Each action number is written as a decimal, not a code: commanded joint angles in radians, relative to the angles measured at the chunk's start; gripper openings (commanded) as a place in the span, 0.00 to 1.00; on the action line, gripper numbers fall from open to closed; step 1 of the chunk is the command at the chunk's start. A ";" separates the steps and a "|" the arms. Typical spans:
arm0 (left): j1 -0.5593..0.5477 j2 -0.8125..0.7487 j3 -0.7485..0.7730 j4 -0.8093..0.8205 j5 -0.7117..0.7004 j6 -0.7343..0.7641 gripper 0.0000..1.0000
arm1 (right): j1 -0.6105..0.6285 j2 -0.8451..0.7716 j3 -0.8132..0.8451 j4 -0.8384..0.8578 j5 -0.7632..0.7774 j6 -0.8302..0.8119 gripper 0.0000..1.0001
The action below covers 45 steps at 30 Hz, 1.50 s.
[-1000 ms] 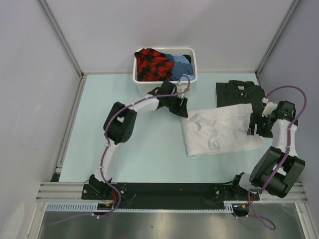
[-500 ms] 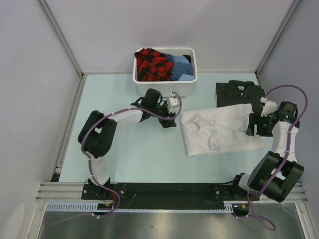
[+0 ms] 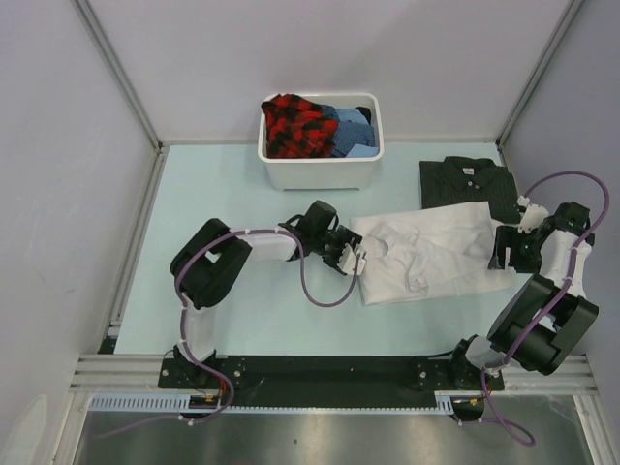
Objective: Fold and stack the long sleeve shirts
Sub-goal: Fold the shirt
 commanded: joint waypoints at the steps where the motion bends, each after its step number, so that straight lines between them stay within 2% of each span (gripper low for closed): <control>1: -0.037 0.062 0.040 0.081 -0.036 0.166 0.64 | -0.033 -0.024 0.046 -0.030 -0.009 -0.032 0.77; 4: -0.046 0.109 0.040 0.115 -0.077 0.207 0.49 | -0.046 -0.024 0.044 -0.033 -0.009 -0.040 0.77; 5: -0.046 0.114 0.035 0.117 -0.082 0.222 0.37 | -0.049 -0.023 0.046 -0.034 -0.009 -0.040 0.77; 6: -0.046 0.116 0.032 0.114 -0.102 0.236 0.31 | -0.050 -0.021 0.049 -0.033 -0.010 -0.041 0.77; 7: -0.046 0.108 0.032 0.079 -0.114 0.238 0.19 | -0.050 -0.015 0.052 -0.036 -0.015 -0.040 0.77; 10: -0.044 0.041 -0.007 -0.025 -0.154 0.218 0.00 | -0.050 -0.006 0.066 -0.042 -0.044 -0.037 0.77; 12: -0.046 -0.048 -0.038 -0.138 -0.153 0.213 0.00 | -0.043 0.000 0.069 -0.045 -0.055 -0.020 0.77; 13: -0.047 -0.086 -0.069 -0.258 -0.153 0.209 0.00 | -0.038 0.003 0.070 -0.050 -0.064 -0.015 0.76; 15: -0.053 -0.190 -0.118 -0.345 -0.154 0.154 0.00 | -0.015 0.014 0.073 -0.057 -0.072 -0.005 0.76; 16: -0.057 -0.226 -0.171 -0.438 -0.162 0.138 0.00 | -0.003 0.016 0.072 -0.062 -0.073 -0.002 0.76; 18: -0.095 -0.318 -0.243 -0.483 -0.179 0.095 0.00 | 0.040 0.025 0.066 -0.067 -0.073 0.002 0.75; 19: -0.110 -0.378 -0.271 -0.615 -0.145 0.086 0.00 | 0.054 0.026 0.061 -0.065 -0.073 0.008 0.75; 21: -0.177 -0.430 -0.288 -0.713 -0.116 0.016 0.00 | 0.089 0.045 0.054 -0.058 -0.079 0.012 0.74; 22: -0.202 -0.459 -0.291 -0.797 -0.087 -0.007 0.12 | 0.132 0.055 0.051 -0.054 -0.076 0.020 0.74; 24: -0.228 -0.482 -0.285 -0.844 -0.042 -0.096 0.37 | 0.169 0.095 0.050 -0.053 -0.081 0.029 0.72; 25: -0.225 -0.495 -0.270 -0.847 -0.018 -0.144 0.53 | 0.202 0.109 0.055 -0.053 -0.087 0.035 0.71; 26: -0.213 -0.507 -0.261 -0.848 0.014 -0.217 0.57 | 0.216 0.127 0.058 -0.059 -0.096 0.038 0.69; 29: -0.104 -0.516 -0.204 -0.854 0.132 -0.312 0.65 | 0.250 0.189 0.058 -0.056 -0.116 0.055 0.69; 30: -0.037 -0.512 -0.186 -0.853 0.155 -0.334 0.66 | 0.250 0.204 0.058 -0.053 -0.112 0.061 0.69; 32: 0.018 -0.490 -0.126 -0.847 0.195 -0.382 0.66 | 0.244 0.255 0.055 -0.035 -0.110 0.063 0.69; 34: 0.080 -0.458 -0.098 -0.755 0.185 -0.446 0.66 | 0.237 0.301 0.054 0.007 -0.107 0.081 0.68; 36: 0.126 -0.402 -0.071 -0.648 0.162 -0.543 0.65 | 0.232 0.338 0.063 0.033 -0.122 0.104 0.63; 37: 0.135 -0.375 -0.054 -0.615 0.148 -0.616 0.63 | 0.233 0.376 0.066 0.038 -0.134 0.112 0.60; 38: 0.143 -0.348 -0.034 -0.588 0.136 -0.651 0.61 | 0.235 0.393 0.072 0.036 -0.151 0.118 0.51; 40: 0.163 -0.251 0.043 -0.554 0.128 -0.751 0.58 | 0.244 0.427 0.093 0.022 -0.228 0.135 0.45; 42: 0.166 -0.178 0.110 -0.570 0.126 -0.814 0.58 | 0.272 0.451 0.109 0.016 -0.268 0.140 0.36; 45: 0.169 -0.090 0.117 -0.571 0.117 -0.897 0.60 | 0.316 0.453 0.109 0.033 -0.256 0.143 0.26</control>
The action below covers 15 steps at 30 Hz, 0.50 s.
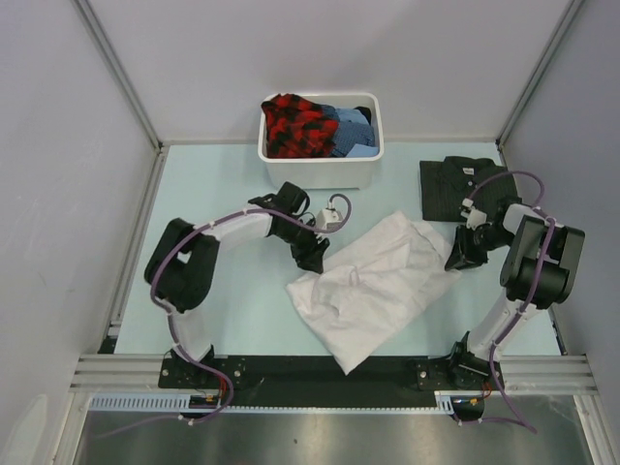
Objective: Fold and stack the long sleeve shirts
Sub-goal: Fold the shirt
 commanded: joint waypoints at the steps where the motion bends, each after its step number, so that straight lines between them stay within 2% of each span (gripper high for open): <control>1: 0.008 0.079 0.024 0.042 -0.012 -0.223 0.59 | 0.067 0.020 0.020 0.043 -0.045 0.020 0.21; 2: 0.011 0.081 0.012 0.054 -0.024 -0.240 0.58 | 0.074 0.017 0.020 0.048 -0.030 0.023 0.12; 5: 0.019 0.094 -0.012 0.077 -0.075 -0.288 0.46 | 0.111 0.017 0.029 0.079 0.014 0.043 0.00; 6: 0.020 0.104 -0.006 0.061 -0.077 -0.293 0.34 | 0.119 0.020 0.033 0.098 0.024 0.051 0.00; 9: 0.035 0.134 0.009 -0.007 -0.074 -0.319 0.14 | 0.154 0.028 0.046 0.155 0.065 0.082 0.00; 12: 0.072 0.113 -0.044 -0.018 -0.046 -0.377 0.00 | 0.197 0.043 0.083 0.222 0.082 0.137 0.00; 15: 0.101 0.085 -0.092 -0.042 -0.018 -0.394 0.00 | 0.260 0.074 0.132 0.281 0.091 0.189 0.00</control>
